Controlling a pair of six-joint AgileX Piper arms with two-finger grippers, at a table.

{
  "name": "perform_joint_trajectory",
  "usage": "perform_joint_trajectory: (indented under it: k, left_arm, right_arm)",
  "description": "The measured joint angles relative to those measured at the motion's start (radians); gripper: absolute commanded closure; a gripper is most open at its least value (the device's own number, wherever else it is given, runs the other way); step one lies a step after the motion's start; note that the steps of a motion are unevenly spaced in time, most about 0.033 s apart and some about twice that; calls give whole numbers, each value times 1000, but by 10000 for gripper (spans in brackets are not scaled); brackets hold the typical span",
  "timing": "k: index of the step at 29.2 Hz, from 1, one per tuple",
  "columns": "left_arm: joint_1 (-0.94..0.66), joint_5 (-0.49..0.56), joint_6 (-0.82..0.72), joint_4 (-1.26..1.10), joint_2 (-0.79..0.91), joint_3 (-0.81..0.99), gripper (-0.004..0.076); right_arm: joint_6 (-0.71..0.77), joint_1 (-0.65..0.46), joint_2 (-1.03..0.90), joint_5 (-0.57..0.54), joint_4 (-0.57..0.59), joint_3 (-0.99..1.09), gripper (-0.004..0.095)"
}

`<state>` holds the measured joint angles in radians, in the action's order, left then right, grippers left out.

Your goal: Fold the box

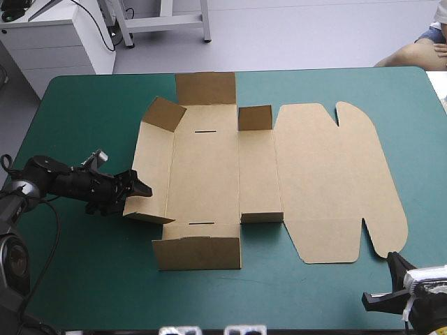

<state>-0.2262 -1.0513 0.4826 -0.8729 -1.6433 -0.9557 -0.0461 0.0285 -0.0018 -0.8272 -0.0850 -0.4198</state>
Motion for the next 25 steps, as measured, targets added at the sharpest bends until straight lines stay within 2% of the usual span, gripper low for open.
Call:
perform_joint_trajectory:
  k: [4,7,10,14,17,25]
  left_arm:
    - [37,-2,37,-40,-39,-2,278]
    - [61,-8,65,-44,-55,-2,347]
    - [69,-23,95,-32,-67,-24,476]
    - [70,-68,134,-3,-87,-97,731]
    - [78,-123,194,13,-107,-179,732]
    - [129,-129,190,117,-118,-262,732]
  right_arm:
    - [0,0,0,0,0,0,928]
    - [0,0,0,0,0,0,928]
    - [0,0,0,0,0,0,928]
    - [0,0,0,0,0,0,928]
    - [0,0,0,0,0,0,928]
    - [0,0,0,0,0,0,928]
